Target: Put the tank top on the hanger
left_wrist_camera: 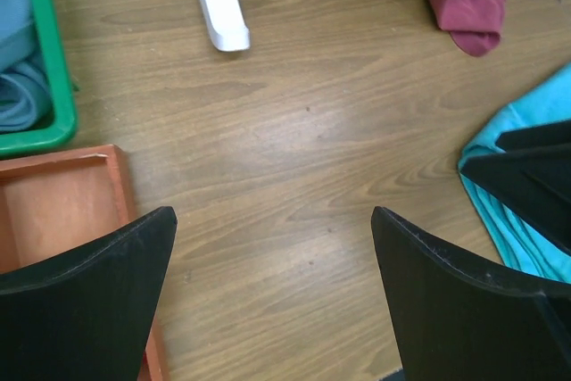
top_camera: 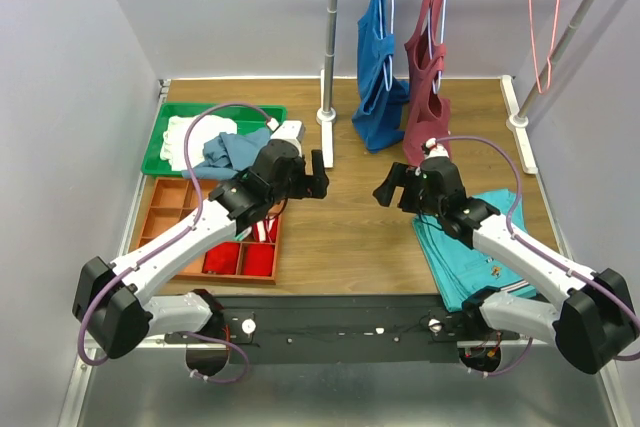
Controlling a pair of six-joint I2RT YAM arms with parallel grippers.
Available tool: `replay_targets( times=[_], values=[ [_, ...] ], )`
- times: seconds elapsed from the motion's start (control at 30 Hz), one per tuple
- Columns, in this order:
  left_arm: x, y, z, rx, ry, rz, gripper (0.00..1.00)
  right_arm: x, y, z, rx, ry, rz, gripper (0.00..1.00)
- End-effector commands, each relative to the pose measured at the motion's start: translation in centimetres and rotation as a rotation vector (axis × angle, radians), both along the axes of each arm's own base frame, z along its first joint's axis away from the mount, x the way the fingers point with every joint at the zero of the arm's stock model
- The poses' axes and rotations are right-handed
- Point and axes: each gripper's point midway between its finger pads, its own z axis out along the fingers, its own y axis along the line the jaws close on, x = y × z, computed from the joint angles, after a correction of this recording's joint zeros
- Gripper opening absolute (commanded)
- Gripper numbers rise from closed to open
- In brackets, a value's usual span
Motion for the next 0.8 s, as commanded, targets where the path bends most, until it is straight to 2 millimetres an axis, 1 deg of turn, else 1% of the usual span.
replay_targets(
  times=[0.0, 0.03, 0.07, 0.13, 0.17, 0.23, 0.27, 0.33, 0.37, 0.4, 0.47, 0.5, 0.53, 0.57, 0.6, 0.63, 0.67, 0.73, 0.77],
  values=[
    [1.5, 1.8, 1.6, 0.038, -0.049, 0.1, 0.99, 0.6, -0.5, 1.1, -0.004, -0.029, -0.044, 1.0],
    [1.9, 2.4, 1.7, 0.049, -0.049, 0.121, 0.99, 0.5, -0.5, 1.2, -0.007, -0.032, -0.045, 1.0],
    [2.6, 2.5, 2.1, 0.051, -0.049, 0.14, 0.99, 0.5, -0.6, 1.2, -0.007, -0.034, -0.048, 1.0],
    [3.1, 3.0, 2.0, 0.062, -0.019, 0.159, 0.99, 0.4, -0.8, 1.1, -0.016, -0.032, -0.05, 1.0],
    [3.7, 3.1, 2.1, 0.045, 0.0, 0.16, 0.99, 0.4, -0.9, 1.1, -0.015, -0.035, -0.052, 1.0],
    [4.4, 3.9, 1.7, 0.026, 0.031, 0.182, 0.99, 0.3, -1.0, 1.0, -0.022, -0.032, -0.054, 1.0],
    [5.0, 4.8, 1.4, -0.009, 0.059, 0.198, 0.99, 0.3, -1.1, 1.0, -0.024, -0.033, -0.055, 1.0],
    [6.0, 5.8, 1.4, -0.049, 0.069, 0.231, 0.99, 0.0, -1.1, 0.9, -0.024, -0.031, -0.052, 1.0],
    [6.6, 6.8, 1.0, -0.06, 0.084, 0.265, 0.99, 0.0, -1.2, 0.8, -0.025, -0.03, -0.054, 1.0],
    [7.7, 8.4, 1.1, -0.084, 0.084, 0.315, 0.99, -0.2, -1.2, 0.7, -0.023, -0.027, -0.05, 1.0],
    [9.1, 10.2, 0.3, -0.084, 0.104, 0.383, 0.99, -0.4, -1.2, 0.6, -0.019, -0.025, -0.046, 1.0],
    [9.8, 11.3, 0.1, -0.069, 0.101, 0.431, 0.99, -0.4, -1.2, 0.6, -0.016, -0.027, -0.045, 1.0],
    [10.5, 13.1, -0.2, -0.057, 0.103, 0.491, 0.99, -0.5, -1.2, 0.3, -0.014, -0.022, -0.042, 1.0],
    [11.1, 14.0, -1.2, -0.032, 0.119, 0.534, 0.99, -0.6, -1.2, 0.2, -0.013, -0.02, -0.04, 1.0],
    [11.6, 15.0, -1.6, -0.014, 0.114, 0.575, 0.99, -0.5, -1.1, 0.2, -0.007, -0.022, -0.039, 1.0],
    [12.1, 17.0, -1.9, 0.015, 0.099, 0.67, 0.99, -0.6, -0.9, 0.1, -0.004, -0.02, -0.031, 1.0],
    [12.4, 17.9, -3.2, 0.039, 0.123, 0.71, 0.99, -0.7, -0.8, -0.1, -0.003, -0.016, -0.025, 1.0],
    [13.2, 18.7, -4.3, 0.043, 0.135, 0.743, 0.99, -0.6, -0.7, -0.2, -0.004, -0.011, -0.019, 1.0],
    [14.0, 19.2, -5.3, 0.054, 0.151, 0.76, 0.98, -0.6, -0.6, -0.2, -0.008, -0.007, -0.016, 1.0]
  ],
)
